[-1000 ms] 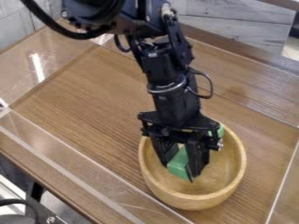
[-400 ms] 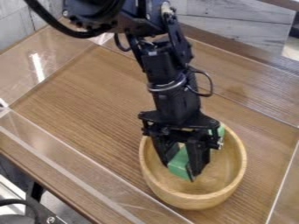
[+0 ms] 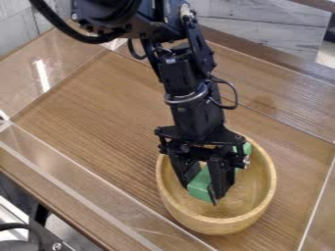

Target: Put the green block in the brown bowl

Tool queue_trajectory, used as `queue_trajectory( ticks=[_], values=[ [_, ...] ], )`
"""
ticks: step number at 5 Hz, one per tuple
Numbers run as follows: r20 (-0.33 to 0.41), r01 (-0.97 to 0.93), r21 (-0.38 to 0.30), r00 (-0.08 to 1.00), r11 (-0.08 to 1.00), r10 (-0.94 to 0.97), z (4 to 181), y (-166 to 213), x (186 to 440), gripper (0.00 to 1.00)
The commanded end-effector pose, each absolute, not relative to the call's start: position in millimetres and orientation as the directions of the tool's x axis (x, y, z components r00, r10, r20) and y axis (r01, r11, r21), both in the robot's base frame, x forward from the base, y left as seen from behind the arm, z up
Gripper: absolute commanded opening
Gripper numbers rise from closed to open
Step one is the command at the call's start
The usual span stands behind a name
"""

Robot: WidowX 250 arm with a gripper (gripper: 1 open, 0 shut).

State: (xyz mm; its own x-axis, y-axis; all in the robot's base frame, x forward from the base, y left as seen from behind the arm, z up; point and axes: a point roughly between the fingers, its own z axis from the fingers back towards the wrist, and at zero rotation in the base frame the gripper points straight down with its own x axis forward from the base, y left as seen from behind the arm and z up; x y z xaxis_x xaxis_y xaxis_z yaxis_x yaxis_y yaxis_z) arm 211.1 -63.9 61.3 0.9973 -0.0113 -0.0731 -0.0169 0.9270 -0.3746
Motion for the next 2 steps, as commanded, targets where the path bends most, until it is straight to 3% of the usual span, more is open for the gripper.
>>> queue_trajectory(
  ticks=[1,2],
  values=[
    [-0.023,-0.001,-0.385,1.0,0.923,-0.008,72.2,-62.8,223.6,0.0],
    [-0.026,-0.001,-0.389,1.0,0.921,-0.01,72.3,-63.0,223.6,0.0]
  ],
)
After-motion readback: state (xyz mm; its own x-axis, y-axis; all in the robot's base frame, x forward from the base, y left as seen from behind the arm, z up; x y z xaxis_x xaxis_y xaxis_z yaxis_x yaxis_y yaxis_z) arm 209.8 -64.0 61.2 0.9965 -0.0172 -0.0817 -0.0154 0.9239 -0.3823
